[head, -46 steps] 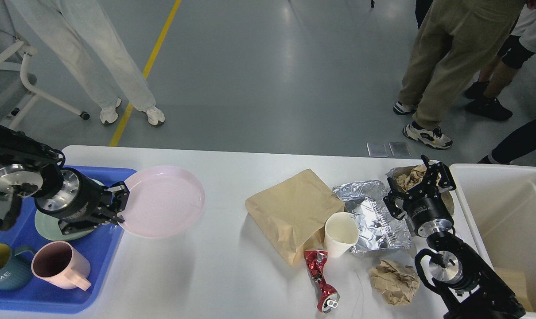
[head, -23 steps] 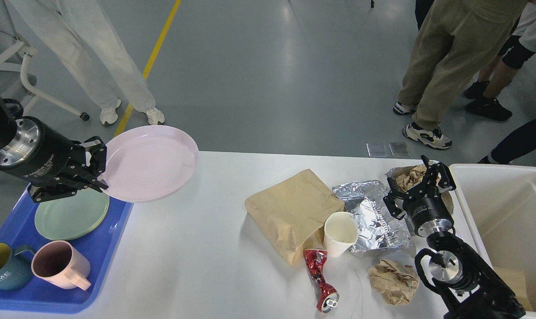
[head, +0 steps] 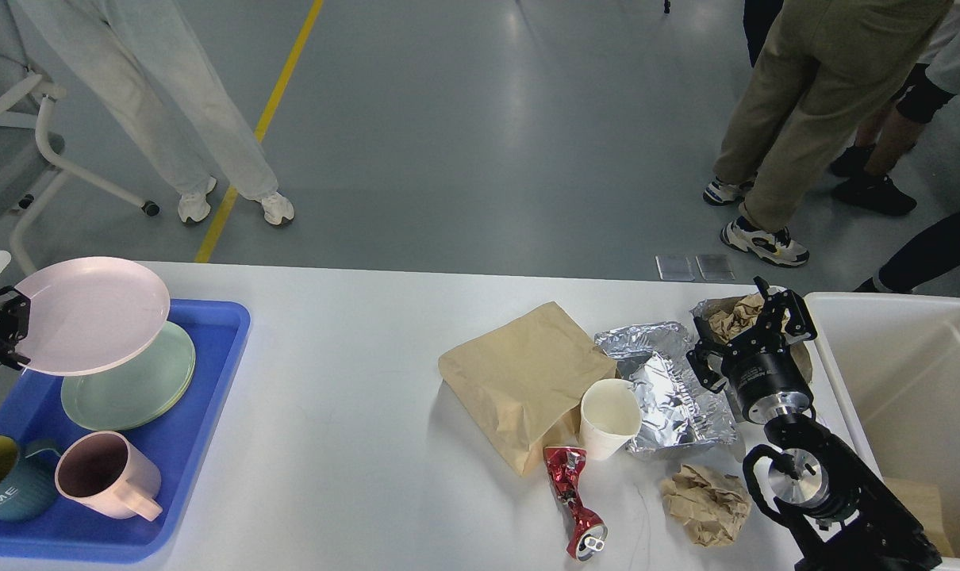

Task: Tidy desktop
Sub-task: 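Lift the pink plate and place it onto the green plate in the tray, then release the pink plate and raise the left gripper above the tray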

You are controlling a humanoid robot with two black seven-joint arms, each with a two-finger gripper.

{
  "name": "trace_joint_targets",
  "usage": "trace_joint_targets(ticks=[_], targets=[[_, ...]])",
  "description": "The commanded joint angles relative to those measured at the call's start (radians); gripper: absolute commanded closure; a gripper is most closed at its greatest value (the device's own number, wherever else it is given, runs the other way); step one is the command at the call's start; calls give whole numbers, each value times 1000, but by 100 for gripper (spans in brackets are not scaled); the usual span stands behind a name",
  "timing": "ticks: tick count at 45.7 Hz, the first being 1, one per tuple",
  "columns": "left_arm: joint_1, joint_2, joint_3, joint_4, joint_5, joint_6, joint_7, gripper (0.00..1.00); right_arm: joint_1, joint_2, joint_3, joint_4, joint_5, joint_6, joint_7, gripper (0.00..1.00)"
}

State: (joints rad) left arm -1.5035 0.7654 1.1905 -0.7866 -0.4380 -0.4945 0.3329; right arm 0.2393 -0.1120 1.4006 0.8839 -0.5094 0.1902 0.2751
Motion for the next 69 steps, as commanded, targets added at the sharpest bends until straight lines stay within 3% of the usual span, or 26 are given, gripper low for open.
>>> trace_joint_targets(ticks=[1, 6, 11, 18, 49, 52, 57, 60, 63, 69], targets=[[156, -21, -144, 141, 70, 83, 31, 100, 0, 0, 0, 0, 0, 0, 0, 0], [212, -90, -193, 208, 165, 191, 23, 100, 0, 0, 0, 0, 0, 0, 0, 0], [308, -138, -256, 250, 220, 234, 23, 100, 0, 0, 0, 0, 0, 0, 0, 0], [345, -182, -270, 262, 266, 237, 29, 100, 0, 0, 0, 0, 0, 0, 0, 0], [356, -181, -338, 251, 263, 224, 32, 100, 0, 0, 0, 0, 0, 0, 0, 0], [356, -179, -338, 251, 263, 226, 32, 86, 0, 0, 0, -2, 0, 0, 0, 0], [358, -172, -336, 253, 263, 235, 20, 38, 0, 0, 0, 0, 0, 0, 0, 0], [356, -170, -336, 253, 263, 238, 18, 20, 0, 0, 0, 0, 0, 0, 0, 0], [355, -172, -338, 253, 263, 237, 18, 10, 0, 0, 0, -2, 0, 0, 1, 0], [347, -170, -338, 251, 263, 223, 21, 5, 0, 0, 0, 0, 0, 0, 0, 0]])
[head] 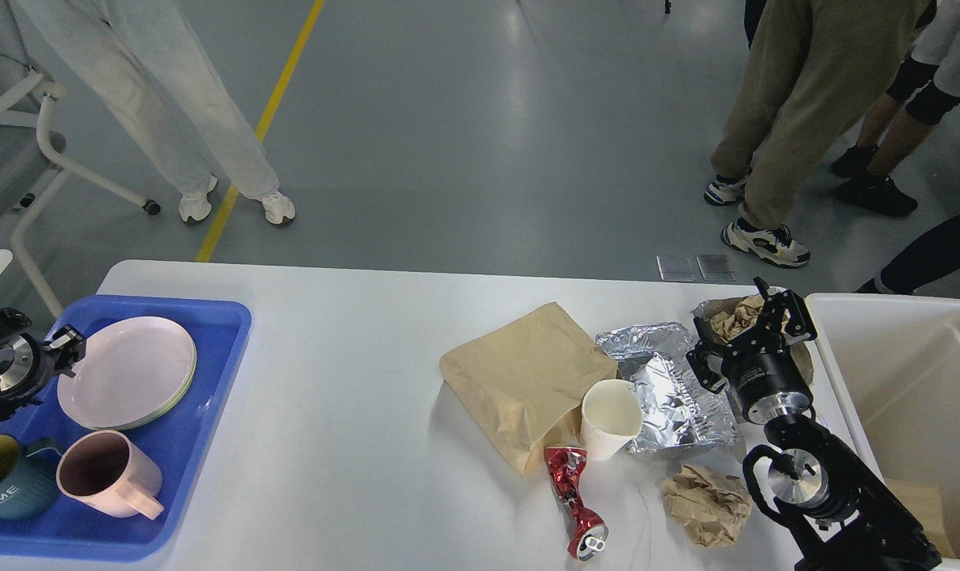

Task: Tidy desktop
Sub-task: 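Release the pink plate and raise the left gripper above the tray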

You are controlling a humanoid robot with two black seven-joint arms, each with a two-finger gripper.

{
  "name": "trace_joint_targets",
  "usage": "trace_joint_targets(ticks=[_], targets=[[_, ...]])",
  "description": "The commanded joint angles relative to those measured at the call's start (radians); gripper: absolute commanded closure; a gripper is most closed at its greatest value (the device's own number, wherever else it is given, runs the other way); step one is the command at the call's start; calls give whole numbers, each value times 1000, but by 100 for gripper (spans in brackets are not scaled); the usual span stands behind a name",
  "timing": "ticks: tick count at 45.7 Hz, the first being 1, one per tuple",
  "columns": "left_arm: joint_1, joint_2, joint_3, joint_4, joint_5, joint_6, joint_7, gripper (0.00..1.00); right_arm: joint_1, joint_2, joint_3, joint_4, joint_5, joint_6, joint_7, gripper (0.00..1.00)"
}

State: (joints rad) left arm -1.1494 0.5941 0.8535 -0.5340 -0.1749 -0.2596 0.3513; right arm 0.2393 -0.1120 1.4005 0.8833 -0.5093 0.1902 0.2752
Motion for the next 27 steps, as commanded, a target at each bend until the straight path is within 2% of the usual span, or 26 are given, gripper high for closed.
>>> trace_joint_targets(ticks=[1, 9, 13, 21, 25, 26, 27], targets=[[-9, 1, -1, -1, 1, -12, 8, 5, 0, 0, 0, -1, 0, 0, -1, 0], [-93, 55, -36, 8, 2, -33, 11, 4, 0, 0, 0, -1, 0, 0, -1, 0], [-108, 73, -151, 8, 0, -33, -2, 4, 0, 0, 0, -1, 0, 0, 1, 0], [-27, 85, -658, 8, 2, -33, -2, 4, 0, 0, 0, -1, 0, 0, -1, 0], [43, 73, -974, 3, 2, -35, -3, 4, 0, 0, 0, -1, 0, 0, -1, 0], [104, 49, -1152, 3, 2, -36, -2, 4, 0, 0, 0, -1, 0, 0, -1, 0], [126, 35, -1219, 3, 2, -36, -3, 4, 0, 0, 0, -1, 0, 0, -1, 0]])
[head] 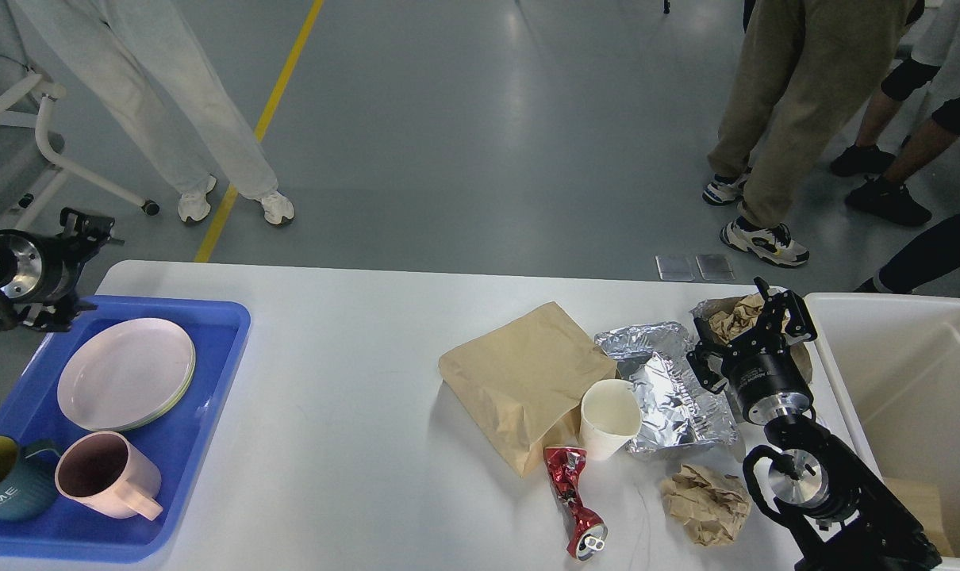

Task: Tidy desktop
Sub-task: 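Release the pink plate and raise the left gripper above the tray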

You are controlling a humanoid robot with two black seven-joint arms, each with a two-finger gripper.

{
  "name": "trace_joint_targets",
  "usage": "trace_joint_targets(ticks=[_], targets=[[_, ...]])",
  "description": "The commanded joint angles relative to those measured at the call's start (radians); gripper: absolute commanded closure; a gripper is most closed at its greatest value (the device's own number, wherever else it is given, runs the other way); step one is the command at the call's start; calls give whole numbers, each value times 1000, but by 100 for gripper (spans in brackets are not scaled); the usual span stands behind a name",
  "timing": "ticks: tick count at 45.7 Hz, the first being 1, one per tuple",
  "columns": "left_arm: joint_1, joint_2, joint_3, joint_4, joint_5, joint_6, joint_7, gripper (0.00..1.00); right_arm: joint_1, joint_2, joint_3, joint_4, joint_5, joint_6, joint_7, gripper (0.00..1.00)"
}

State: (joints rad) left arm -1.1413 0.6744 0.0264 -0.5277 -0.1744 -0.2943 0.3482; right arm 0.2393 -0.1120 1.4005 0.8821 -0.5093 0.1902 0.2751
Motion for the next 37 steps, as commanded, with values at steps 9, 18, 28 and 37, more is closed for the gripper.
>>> trace_joint_targets(ticks=[9, 18, 28, 37], targets=[[258, -191, -830, -3, 1, -31, -34, 4, 0, 0, 0, 1, 0, 0, -1, 0], [442, -338, -1083, -110, 41, -31, -565, 4, 0, 0, 0, 1, 0, 0, -1, 0], [692, -467, -1249, -383, 87, -17, -709, 4, 0, 0, 0, 1, 0, 0, -1, 0], [764, -593, -1385, -393, 170, -23, -719, 4, 0, 0, 0, 1, 0, 0, 1, 0]])
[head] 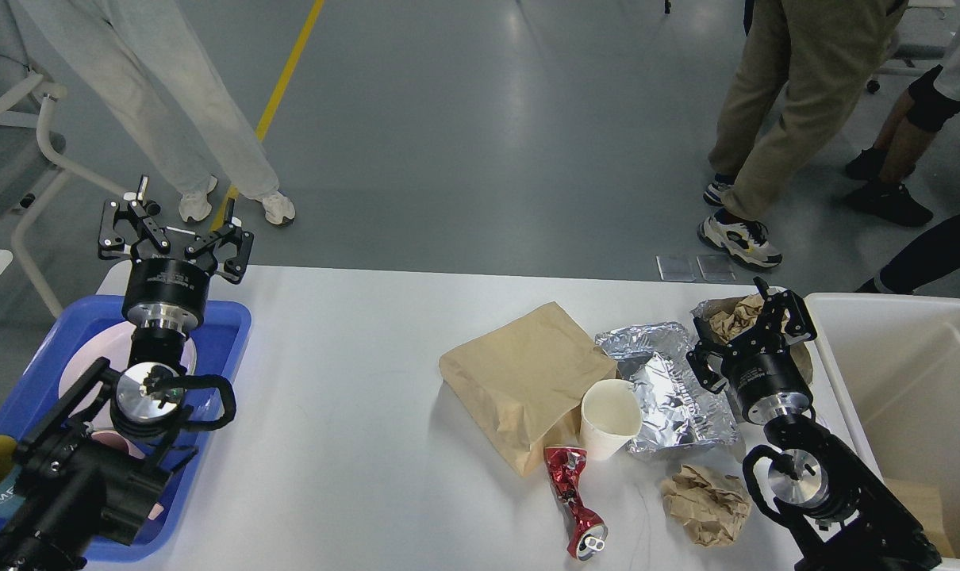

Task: Tidy desktop
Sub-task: 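Release the pink plate and raise the left gripper above the tray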

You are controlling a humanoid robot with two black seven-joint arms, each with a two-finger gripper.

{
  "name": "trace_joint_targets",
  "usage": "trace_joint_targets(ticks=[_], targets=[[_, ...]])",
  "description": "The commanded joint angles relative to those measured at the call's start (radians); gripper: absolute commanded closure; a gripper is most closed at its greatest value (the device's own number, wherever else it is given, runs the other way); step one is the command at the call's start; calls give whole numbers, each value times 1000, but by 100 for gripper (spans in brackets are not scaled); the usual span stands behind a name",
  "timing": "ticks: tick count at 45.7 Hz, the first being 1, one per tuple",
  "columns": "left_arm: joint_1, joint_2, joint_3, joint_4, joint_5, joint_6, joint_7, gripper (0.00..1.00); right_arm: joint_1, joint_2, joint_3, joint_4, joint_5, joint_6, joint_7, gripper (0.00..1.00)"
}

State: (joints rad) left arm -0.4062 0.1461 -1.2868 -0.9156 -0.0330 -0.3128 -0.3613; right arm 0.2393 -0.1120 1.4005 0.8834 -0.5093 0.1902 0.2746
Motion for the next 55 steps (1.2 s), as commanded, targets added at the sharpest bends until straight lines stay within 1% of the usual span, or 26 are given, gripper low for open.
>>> trace_joint_targets(ticks=[1, 5, 13, 16, 19, 22, 28, 30, 39, 43, 45, 47, 48, 49, 51, 53, 55], targets=[[30, -66, -74, -5, 28, -12, -11, 4, 0, 0, 0, 0, 0, 0, 0, 0], [18, -57, -63, 4, 31, -43, -4, 4, 0, 0, 0, 0, 0, 0, 0, 0], [13, -54, -63, 8, 18, -42, 10, 4, 0, 0, 0, 0, 0, 0, 0, 0], [-2, -51, -68, 41, 18, -29, 13, 4, 0, 0, 0, 0, 0, 0, 0, 0], [-29, -37, -59, 76, 21, -38, 21, 4, 0, 0, 0, 0, 0, 0, 1, 0], [-43, -25, -59, 96, 18, -42, 54, 4, 0, 0, 0, 0, 0, 0, 0, 0], [-39, -25, -77, 98, 11, -58, 189, 4, 0, 0, 0, 0, 0, 0, 0, 0], [-34, -22, -75, 101, 16, -62, 205, 4, 0, 0, 0, 0, 0, 0, 0, 0], [-23, -11, -63, 130, 31, -74, 208, 4, 0, 0, 0, 0, 0, 0, 0, 0], [10, -11, -62, 167, 38, -83, 206, 4, 0, 0, 0, 0, 0, 0, 0, 0], [24, -11, -63, 169, 44, -103, 203, 4, 0, 0, 0, -1, 0, 0, 1, 0], [35, -8, -63, 175, 47, -141, 191, 4, 0, 0, 0, -1, 0, 0, 0, 0], [56, -8, -62, 176, 47, -194, 173, 4, 0, 0, 0, -1, 0, 0, 0, 0], [69, -8, -62, 176, 48, -222, 163, 4, 0, 0, 0, -1, 0, 0, 1, 0], [90, -3, -59, 176, 56, -270, 159, 4, 0, 0, 0, -1, -1, 0, 0, 0], [89, 0, -60, 179, 73, -285, 157, 4, 0, 0, 0, -1, 0, 0, 1, 0], [89, 1, -60, 181, 79, -275, 153, 4, 0, 0, 0, -1, 0, 0, 0, 0]])
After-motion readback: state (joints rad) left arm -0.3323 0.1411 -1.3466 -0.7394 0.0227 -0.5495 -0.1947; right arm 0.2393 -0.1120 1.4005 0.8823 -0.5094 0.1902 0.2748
